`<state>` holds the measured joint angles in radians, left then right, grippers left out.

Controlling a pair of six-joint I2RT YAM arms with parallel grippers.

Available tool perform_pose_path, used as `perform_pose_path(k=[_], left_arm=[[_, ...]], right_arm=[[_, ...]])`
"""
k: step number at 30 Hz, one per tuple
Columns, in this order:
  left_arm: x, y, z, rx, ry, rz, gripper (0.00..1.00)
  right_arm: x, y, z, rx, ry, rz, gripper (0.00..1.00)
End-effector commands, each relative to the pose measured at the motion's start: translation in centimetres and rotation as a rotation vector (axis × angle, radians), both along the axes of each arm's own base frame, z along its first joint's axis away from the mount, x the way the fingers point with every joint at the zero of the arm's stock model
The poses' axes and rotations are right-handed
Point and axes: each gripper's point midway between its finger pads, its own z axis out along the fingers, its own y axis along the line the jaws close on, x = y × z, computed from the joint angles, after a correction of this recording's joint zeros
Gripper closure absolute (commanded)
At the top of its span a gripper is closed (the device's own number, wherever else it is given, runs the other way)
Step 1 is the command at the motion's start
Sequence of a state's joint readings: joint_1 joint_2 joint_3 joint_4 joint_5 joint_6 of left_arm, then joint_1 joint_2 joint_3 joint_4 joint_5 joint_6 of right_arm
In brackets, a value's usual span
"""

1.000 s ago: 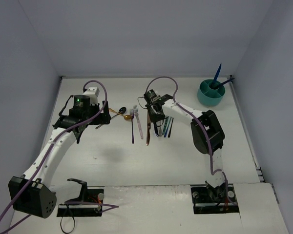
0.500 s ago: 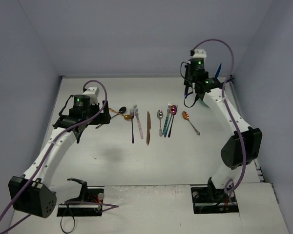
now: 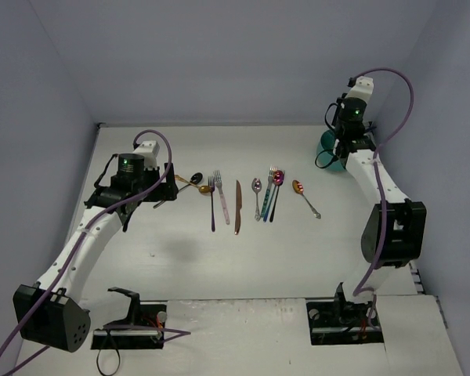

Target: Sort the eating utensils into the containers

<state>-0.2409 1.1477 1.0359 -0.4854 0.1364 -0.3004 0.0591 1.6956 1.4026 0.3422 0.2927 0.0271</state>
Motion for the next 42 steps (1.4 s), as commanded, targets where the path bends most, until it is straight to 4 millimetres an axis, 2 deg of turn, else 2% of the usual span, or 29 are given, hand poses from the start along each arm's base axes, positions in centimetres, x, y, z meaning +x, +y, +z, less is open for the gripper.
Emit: perform_pose_path(k=[1, 6, 10, 12, 25, 37, 42], left_arm=[[0.7, -0.3, 3.2, -0.043, -0.094, -0.002, 0.18], [0.7, -0.4, 3.3, -0.046, -0.096, -0.003, 0.18], [0.7, -0.5, 3.3, -0.049, -0.096, -0.008, 0.18], [0.8, -0.5, 3.1, -0.049, -0.091, -0.009, 0.18], [1.1, -0.8, 2.5, -0.052, -0.066, -0.019, 0.18], [1.1, -0.7, 2.3, -0.045, -0.063, -0.013, 0.18], [1.0, -0.7, 2.2, -0.045, -0.061, -0.013, 0.18]], right_arm=[[2.1, -2.1, 4.0, -0.047, -0.233, -0.059, 1.0], [3.1, -3.9, 2.0, -0.056, -0.259, -0.103, 1.0], [3.5, -4.1, 1.2, -0.049, -0.29, -0.111, 1.0], [3.6, -5.5, 0.9, -0.051, -0.306, -0.132, 1.0], [4.6, -6.8, 1.3, -0.063, -0.36, -0.173, 1.0], [5.4, -7.7, -1.8, -0.033, -0.354, -0.211, 1.0], [5.2, -8.2, -3.0, -0.016, -0.349, -0.242, 1.0]])
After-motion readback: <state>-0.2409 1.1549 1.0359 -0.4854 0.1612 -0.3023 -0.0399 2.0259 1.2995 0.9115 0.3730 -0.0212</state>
